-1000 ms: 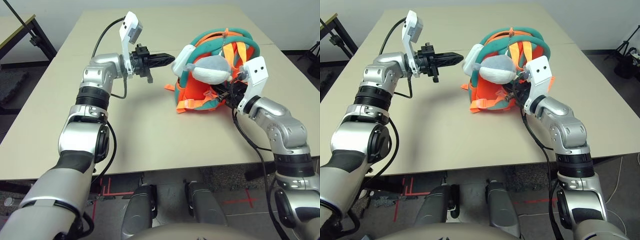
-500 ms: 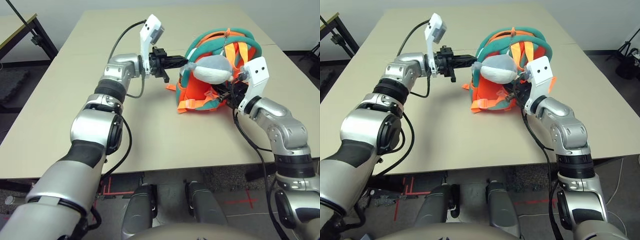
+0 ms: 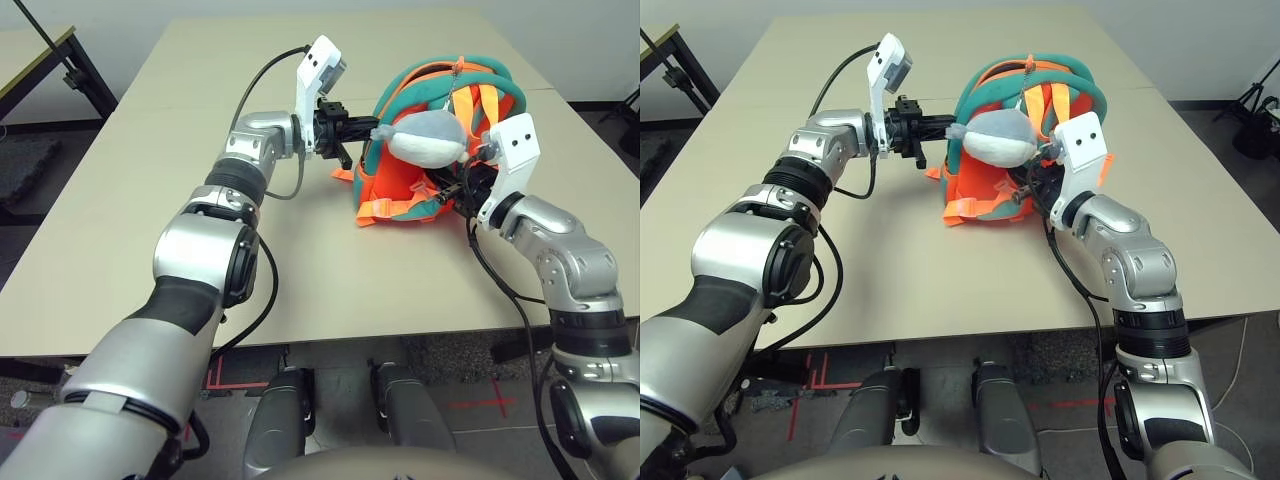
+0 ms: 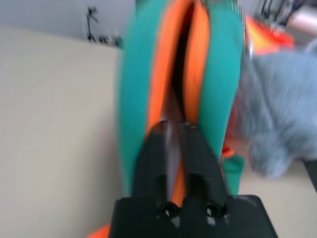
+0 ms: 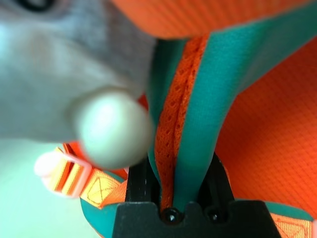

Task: Put the pencil case into the backpack and zip it.

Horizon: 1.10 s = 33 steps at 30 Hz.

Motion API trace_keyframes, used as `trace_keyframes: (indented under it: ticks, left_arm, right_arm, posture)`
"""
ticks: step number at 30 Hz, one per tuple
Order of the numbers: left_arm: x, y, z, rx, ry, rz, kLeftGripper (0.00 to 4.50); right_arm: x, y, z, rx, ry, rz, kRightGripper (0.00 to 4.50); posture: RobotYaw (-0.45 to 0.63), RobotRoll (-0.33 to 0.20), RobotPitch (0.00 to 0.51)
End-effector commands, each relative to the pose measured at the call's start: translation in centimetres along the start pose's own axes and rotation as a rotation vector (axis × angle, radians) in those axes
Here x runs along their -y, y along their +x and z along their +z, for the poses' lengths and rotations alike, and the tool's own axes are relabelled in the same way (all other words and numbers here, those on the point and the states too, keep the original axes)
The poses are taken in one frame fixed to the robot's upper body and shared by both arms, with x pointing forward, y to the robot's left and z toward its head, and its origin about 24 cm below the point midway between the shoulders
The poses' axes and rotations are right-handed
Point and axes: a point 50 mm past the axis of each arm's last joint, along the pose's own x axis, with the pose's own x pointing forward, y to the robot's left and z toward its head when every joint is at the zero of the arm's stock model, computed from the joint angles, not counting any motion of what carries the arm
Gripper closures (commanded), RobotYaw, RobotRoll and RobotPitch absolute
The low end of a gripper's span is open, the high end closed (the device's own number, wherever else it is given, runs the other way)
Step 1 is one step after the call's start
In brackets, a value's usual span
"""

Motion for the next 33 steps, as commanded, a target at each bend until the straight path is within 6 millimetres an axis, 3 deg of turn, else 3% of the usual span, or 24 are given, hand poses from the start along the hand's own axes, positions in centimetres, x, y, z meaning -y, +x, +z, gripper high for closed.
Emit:
trace_keyframes:
  ticks: [1, 8, 19, 33]
  left_arm:
    - [0.1, -1.7, 4.7, 0.104, 0.113, -0.048, 2.78]
    - [2.4, -2.7, 9.1, 0.118, 0.312, -0.206, 0.02]
    - [6.0, -0.6, 6.9, -0.090, 0.558, -0.347, 0.00]
    - [5.4, 2.7, 1.2, -0.245, 0.623, -0.343, 0.00]
  right_arm:
    - [-0.3, 0.1, -1.6, -0.077, 0.023, 0.010, 4.26]
    - [-0.4, 0.5, -1.7, -0.079, 0.025, 0.022, 4.26]
    - [-0.3, 0.6, -1.7, -0.077, 0.022, 0.022, 4.26]
    - [-0.3, 0.7, -1.8, -0.074, 0.025, 0.018, 4.26]
  posture:
    - [-0.21, 0.000, 0.131]
    - [-0.19, 0.000, 0.129]
    - [-0.19, 0.000, 0.124]
    - [-0.20, 0.000, 0.123]
